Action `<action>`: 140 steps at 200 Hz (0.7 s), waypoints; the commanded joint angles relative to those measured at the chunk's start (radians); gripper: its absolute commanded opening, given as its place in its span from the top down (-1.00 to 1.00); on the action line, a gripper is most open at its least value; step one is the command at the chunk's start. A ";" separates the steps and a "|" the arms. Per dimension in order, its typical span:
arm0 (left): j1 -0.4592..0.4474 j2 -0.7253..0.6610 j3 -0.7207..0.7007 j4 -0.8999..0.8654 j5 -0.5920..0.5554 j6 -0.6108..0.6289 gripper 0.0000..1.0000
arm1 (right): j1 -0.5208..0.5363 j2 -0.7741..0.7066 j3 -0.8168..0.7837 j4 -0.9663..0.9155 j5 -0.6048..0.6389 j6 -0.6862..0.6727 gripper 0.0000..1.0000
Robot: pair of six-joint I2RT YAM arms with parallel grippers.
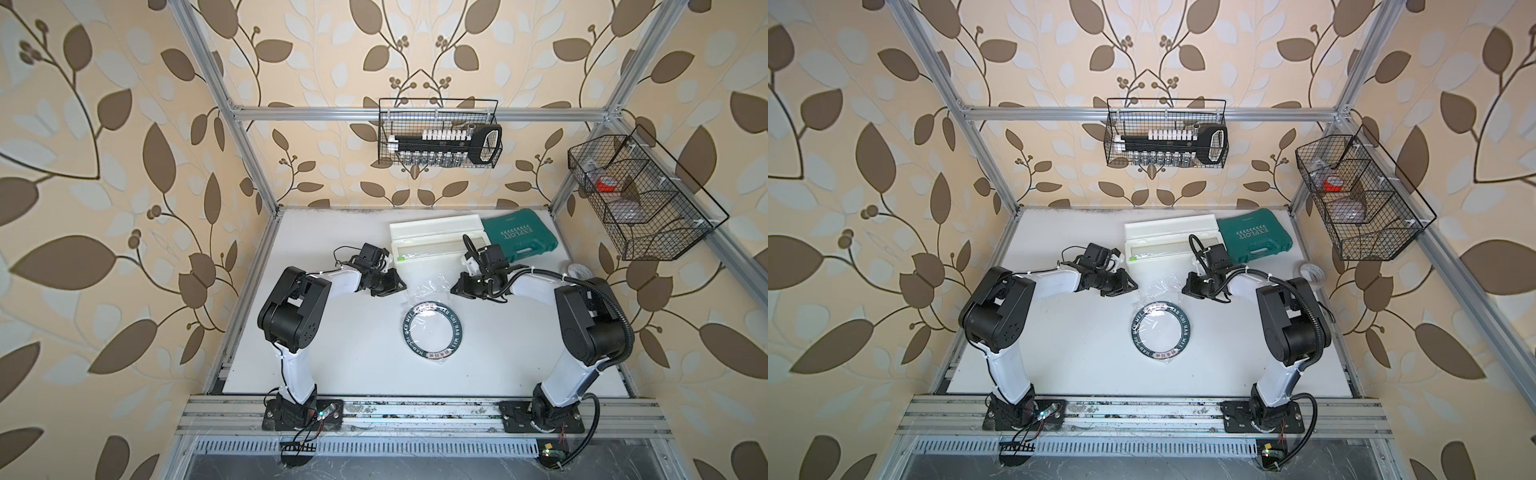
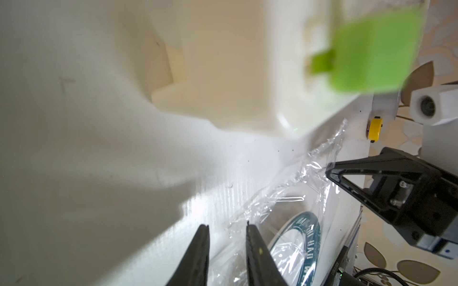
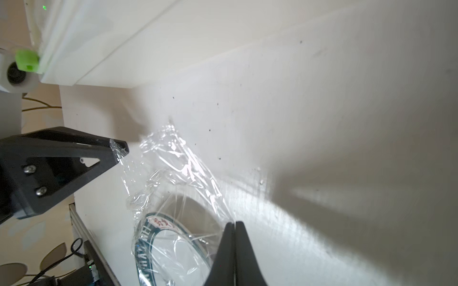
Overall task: Wrap the plate with plastic wrap
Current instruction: Adjust the plastic wrap at the center of the board.
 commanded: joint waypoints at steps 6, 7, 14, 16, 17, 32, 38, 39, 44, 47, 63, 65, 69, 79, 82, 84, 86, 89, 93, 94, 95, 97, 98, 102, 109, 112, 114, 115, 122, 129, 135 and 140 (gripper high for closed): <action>-0.004 -0.006 0.019 -0.034 -0.022 0.027 0.45 | -0.002 -0.004 0.004 -0.052 0.088 -0.036 0.80; -0.004 -0.005 0.019 -0.034 -0.023 0.028 0.45 | -0.002 -0.003 0.003 -0.052 0.088 -0.036 0.79; -0.004 -0.010 0.015 -0.043 -0.033 0.029 0.46 | -0.002 0.001 -0.002 -0.050 0.086 -0.031 0.75; -0.004 -0.012 0.013 -0.046 -0.037 0.028 0.45 | -0.001 0.002 -0.003 -0.049 0.085 -0.030 0.73; -0.004 -0.012 0.013 -0.047 -0.038 0.028 0.46 | -0.001 0.003 -0.003 -0.048 0.085 -0.030 0.72; -0.001 -0.030 0.001 -0.075 -0.080 0.030 0.46 | 0.014 0.011 0.000 -0.046 0.096 -0.032 0.52; 0.005 -0.039 -0.006 -0.090 -0.099 0.030 0.46 | 0.017 0.010 0.001 -0.050 0.101 -0.033 0.47; 0.006 -0.041 -0.006 -0.092 -0.102 0.030 0.46 | 0.018 0.009 0.001 -0.050 0.102 -0.033 0.45; 0.012 -0.049 -0.011 -0.105 -0.112 0.030 0.46 | 0.018 0.003 0.000 -0.052 0.104 -0.031 0.41; 0.016 -0.055 -0.013 -0.113 -0.118 0.031 0.46 | 0.018 -0.003 0.001 -0.052 0.106 -0.028 0.37; 0.036 -0.090 -0.024 -0.143 -0.136 0.034 0.46 | 0.016 -0.037 0.012 -0.072 0.117 -0.026 0.19; 0.037 -0.094 -0.024 -0.147 -0.136 0.036 0.46 | 0.015 -0.040 0.015 -0.076 0.121 -0.026 0.16; 0.040 -0.103 -0.026 -0.153 -0.139 0.038 0.46 | 0.015 -0.049 0.020 -0.088 0.129 -0.026 0.11; 0.042 -0.130 -0.025 -0.170 -0.146 0.041 0.42 | 0.009 -0.073 0.026 -0.114 0.148 -0.024 0.02; 0.042 -0.138 -0.026 -0.177 -0.145 0.041 0.40 | 0.008 -0.082 0.025 -0.123 0.155 -0.022 -0.01; 0.042 -0.143 -0.025 -0.181 -0.145 0.042 0.38 | 0.006 -0.089 0.024 -0.128 0.158 -0.021 -0.02; 0.042 -0.148 -0.024 -0.184 -0.144 0.043 0.38 | 0.004 -0.094 0.022 -0.132 0.164 -0.019 -0.04; 0.041 -0.156 -0.024 -0.190 -0.141 0.043 0.36 | 0.001 -0.105 0.020 -0.140 0.168 -0.017 -0.06; 0.042 -0.168 -0.025 -0.199 -0.139 0.043 0.34 | -0.002 -0.119 0.016 -0.152 0.177 -0.014 -0.08; 0.042 -0.171 -0.026 -0.201 -0.139 0.043 0.33 | -0.002 -0.122 0.014 -0.156 0.180 -0.014 -0.08; 0.042 -0.175 -0.025 -0.202 -0.138 0.043 0.33 | -0.003 -0.127 0.014 -0.159 0.182 -0.013 -0.09; 0.042 -0.180 -0.027 -0.208 -0.137 0.044 0.31 | -0.005 -0.134 0.012 -0.167 0.187 -0.012 -0.09; 0.042 -0.185 -0.027 -0.211 -0.137 0.044 0.31 | -0.006 -0.138 0.010 -0.171 0.190 -0.010 -0.10; 0.041 -0.198 -0.028 -0.220 -0.134 0.046 0.27 | -0.006 -0.155 0.004 -0.184 0.201 -0.009 -0.10; 0.040 -0.225 -0.036 -0.236 -0.121 0.049 0.18 | -0.007 -0.189 -0.010 -0.208 0.219 -0.006 -0.11; 0.038 -0.238 -0.041 -0.241 -0.114 0.050 0.15 | -0.007 -0.205 -0.018 -0.216 0.224 -0.004 -0.11; 0.035 -0.246 -0.044 -0.245 -0.110 0.051 0.13 | -0.007 -0.214 -0.022 -0.224 0.228 -0.003 -0.11; 0.035 -0.251 -0.046 -0.246 -0.108 0.051 0.12 | -0.007 -0.220 -0.026 -0.227 0.228 -0.001 -0.11; 0.026 -0.282 -0.060 -0.260 -0.098 0.051 0.04 | -0.007 -0.256 -0.046 -0.250 0.231 0.008 -0.11; 0.012 -0.313 -0.076 -0.274 -0.086 0.046 -0.01 | -0.006 -0.295 -0.071 -0.271 0.227 0.016 -0.08; -0.004 -0.339 -0.092 -0.284 -0.079 0.039 -0.04 | -0.004 -0.329 -0.097 -0.287 0.217 0.028 -0.05; -0.019 -0.360 -0.105 -0.294 -0.078 0.032 -0.07 | -0.002 -0.356 -0.119 -0.295 0.206 0.043 -0.01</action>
